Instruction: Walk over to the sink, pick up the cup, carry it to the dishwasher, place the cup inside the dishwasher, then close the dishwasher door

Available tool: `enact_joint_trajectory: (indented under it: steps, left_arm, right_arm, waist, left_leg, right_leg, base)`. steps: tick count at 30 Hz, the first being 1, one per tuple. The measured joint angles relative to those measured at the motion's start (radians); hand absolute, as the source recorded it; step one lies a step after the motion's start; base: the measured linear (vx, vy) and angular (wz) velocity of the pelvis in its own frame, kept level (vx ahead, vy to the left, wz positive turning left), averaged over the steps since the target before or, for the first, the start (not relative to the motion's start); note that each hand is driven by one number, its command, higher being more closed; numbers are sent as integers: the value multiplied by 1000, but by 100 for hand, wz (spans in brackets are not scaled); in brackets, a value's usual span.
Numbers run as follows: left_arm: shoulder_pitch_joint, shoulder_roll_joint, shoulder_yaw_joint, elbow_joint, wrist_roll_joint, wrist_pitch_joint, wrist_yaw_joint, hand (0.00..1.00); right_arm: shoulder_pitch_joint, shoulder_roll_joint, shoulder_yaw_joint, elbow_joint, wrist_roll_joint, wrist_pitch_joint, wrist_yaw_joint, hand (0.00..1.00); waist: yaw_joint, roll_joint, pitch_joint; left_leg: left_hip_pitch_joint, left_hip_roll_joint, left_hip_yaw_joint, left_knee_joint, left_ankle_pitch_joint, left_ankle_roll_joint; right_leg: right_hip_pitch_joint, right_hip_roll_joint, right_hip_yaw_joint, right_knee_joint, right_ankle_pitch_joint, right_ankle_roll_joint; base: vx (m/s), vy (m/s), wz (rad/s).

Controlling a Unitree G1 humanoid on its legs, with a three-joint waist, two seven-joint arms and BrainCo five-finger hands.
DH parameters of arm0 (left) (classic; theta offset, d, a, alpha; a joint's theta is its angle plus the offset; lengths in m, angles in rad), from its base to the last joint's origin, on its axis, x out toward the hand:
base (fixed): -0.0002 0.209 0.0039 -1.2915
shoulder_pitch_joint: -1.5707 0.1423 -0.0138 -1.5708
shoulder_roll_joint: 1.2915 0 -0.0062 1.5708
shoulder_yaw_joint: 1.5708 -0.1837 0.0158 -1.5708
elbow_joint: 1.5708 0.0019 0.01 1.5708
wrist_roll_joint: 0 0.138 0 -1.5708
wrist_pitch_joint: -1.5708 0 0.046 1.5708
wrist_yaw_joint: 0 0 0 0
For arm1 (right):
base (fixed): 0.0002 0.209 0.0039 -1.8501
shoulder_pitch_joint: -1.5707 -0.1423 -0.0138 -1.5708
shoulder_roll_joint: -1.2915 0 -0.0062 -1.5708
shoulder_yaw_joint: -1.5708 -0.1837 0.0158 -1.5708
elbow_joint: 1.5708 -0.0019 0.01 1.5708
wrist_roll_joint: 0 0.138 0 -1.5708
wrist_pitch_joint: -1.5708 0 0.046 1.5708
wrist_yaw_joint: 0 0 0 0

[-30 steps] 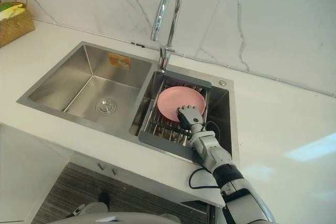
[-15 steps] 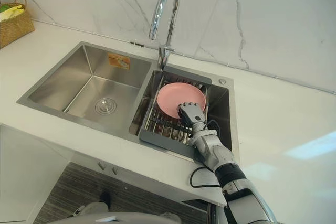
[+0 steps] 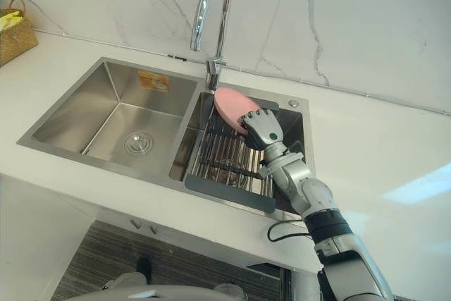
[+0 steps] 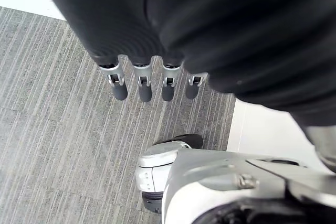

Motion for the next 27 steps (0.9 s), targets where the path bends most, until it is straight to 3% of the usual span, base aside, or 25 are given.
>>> enact_joint_trajectory:
  steps: [3, 10, 22, 27]
  left_arm:
    - [4, 1, 0, 0, 0, 0, 0, 0]
    - [7, 5, -3, 1, -1, 0, 0, 0]
    - [16, 15, -3, 1, -1, 0, 1, 0]
    - [23, 14, -3, 1, 0, -4, 1, 0]
  right_arm:
    - [-11, -23, 0, 0, 0, -6, 44, 100]
    - [-16, -44, 2, 0, 0, -15, 54, 100]
    - [-32, -54, -5, -4, -16, -12, -16, 100]
    - [-32, -82, -67, -113, -18, -12, -16, 100]
  waist:
    - [3, -4, -2]
    - [2, -9, -5]
    - [2, -27, -19]
    - [-8, -27, -20]
  left_leg:
    - [0, 0, 0, 0, 0, 0]
    - [1, 0, 3, 0, 0, 0]
    - [4, 0, 7, 0, 0, 0]
    - [5, 1, 35, 0, 0, 1]
  right_leg:
    - [0, 0, 0, 0, 0, 0]
    - [-1, 0, 1, -1, 0, 0]
    - [-1, 0, 7, -2, 3, -1]
    - [-17, 0, 33, -8, 17, -1]
  base:
    - [0, 0, 0]
    - [0, 0, 0]
    - [0, 0, -1]
    - [-10, 7, -14]
